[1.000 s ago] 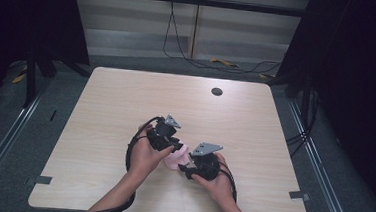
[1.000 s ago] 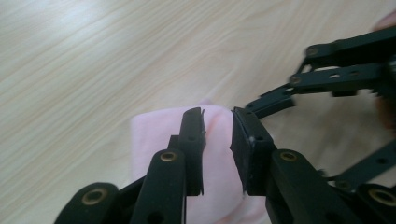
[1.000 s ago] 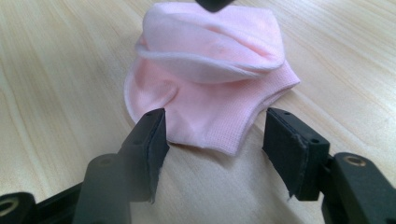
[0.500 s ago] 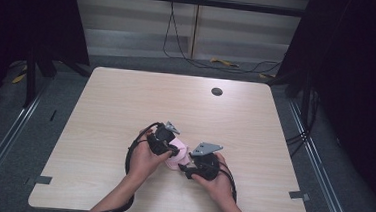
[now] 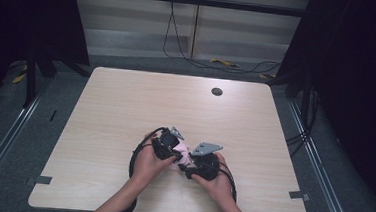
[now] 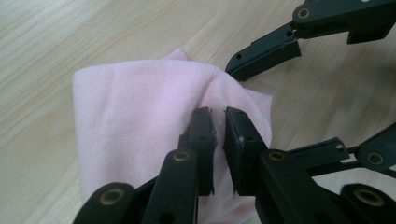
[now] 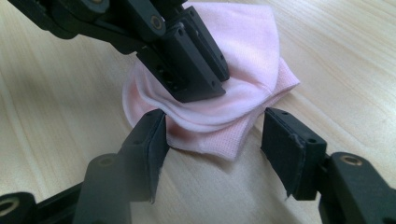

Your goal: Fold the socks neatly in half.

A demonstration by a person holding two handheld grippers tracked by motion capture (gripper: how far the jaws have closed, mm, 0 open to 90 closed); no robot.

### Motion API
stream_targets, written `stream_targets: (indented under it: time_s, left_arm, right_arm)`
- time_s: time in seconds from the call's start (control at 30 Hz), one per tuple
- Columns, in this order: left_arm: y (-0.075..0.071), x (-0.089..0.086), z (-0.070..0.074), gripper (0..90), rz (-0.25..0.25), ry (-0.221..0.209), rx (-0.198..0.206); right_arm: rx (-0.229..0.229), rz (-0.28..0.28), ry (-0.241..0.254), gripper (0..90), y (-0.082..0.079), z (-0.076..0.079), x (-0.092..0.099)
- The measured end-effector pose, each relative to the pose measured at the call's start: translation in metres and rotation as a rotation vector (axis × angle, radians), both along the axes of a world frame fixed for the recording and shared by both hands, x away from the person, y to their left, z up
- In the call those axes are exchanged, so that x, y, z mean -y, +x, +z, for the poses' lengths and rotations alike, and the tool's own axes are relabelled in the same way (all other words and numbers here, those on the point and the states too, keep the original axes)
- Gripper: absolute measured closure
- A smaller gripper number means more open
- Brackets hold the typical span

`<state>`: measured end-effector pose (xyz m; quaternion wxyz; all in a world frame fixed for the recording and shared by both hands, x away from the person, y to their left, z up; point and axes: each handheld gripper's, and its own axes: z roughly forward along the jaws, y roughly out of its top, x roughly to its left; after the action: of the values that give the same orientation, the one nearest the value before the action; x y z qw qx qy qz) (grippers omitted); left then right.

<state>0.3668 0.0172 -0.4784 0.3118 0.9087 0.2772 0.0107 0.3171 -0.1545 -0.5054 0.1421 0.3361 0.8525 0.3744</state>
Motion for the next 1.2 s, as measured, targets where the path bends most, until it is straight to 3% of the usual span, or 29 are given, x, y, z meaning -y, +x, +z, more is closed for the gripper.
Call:
stream_targets:
  time_s: [0.07, 0.23, 0.37, 0.53, 0.6, 0.67, 0.7, 0.8, 0.9, 1.2]
  left_arm:
    - [-0.001, 0.001, 0.0, 81.8, -0.003, 0.007, 0.013]
    - [0.001, 0.0, -0.001, 80.9, 0.002, -0.002, -0.001]
    - [0.001, -0.001, -0.001, 79.5, 0.002, -0.008, -0.001]
    - [-0.001, -0.001, -0.001, 76.3, 0.016, -0.027, -0.009]
    - [-0.002, -0.001, -0.002, 75.8, 0.029, -0.041, -0.011]
    - [-0.001, -0.002, 0.0, 75.2, 0.008, -0.022, -0.008]
    - [-0.002, -0.001, -0.001, 75.1, 0.028, -0.039, -0.008]
    - [0.0, -0.002, 0.001, 74.5, -0.006, -0.003, 0.004]
    - [-0.001, -0.001, 0.001, 74.8, -0.008, 0.001, 0.005]
    - [-0.003, -0.001, 0.0, 74.9, -0.004, -0.002, 0.017]
  right_arm:
    - [0.0, 0.0, 0.0, 40.3, 0.0, 0.0, 0.0]
    - [-0.005, -0.001, -0.001, 39.4, 0.0, 0.0, 0.0]
    - [-0.021, 0.004, -0.03, 37.1, -0.001, 0.004, 0.0]
    - [0.0, 0.015, -0.016, 39.2, -0.004, 0.014, 0.004]
    - [0.015, -0.004, -0.03, 40.8, -0.004, 0.018, 0.005]
    - [0.016, -0.018, -0.031, 41.0, -0.003, 0.02, 0.007]
    - [0.018, -0.025, -0.038, 41.0, -0.002, 0.021, 0.008]
    - [0.01, -0.057, -0.051, 41.3, 0.002, 0.019, 0.011]
    - [0.008, -0.083, -0.058, 41.5, 0.006, 0.017, 0.012]
    - [0.017, -0.14, -0.011, 40.0, 0.014, 0.02, 0.011]
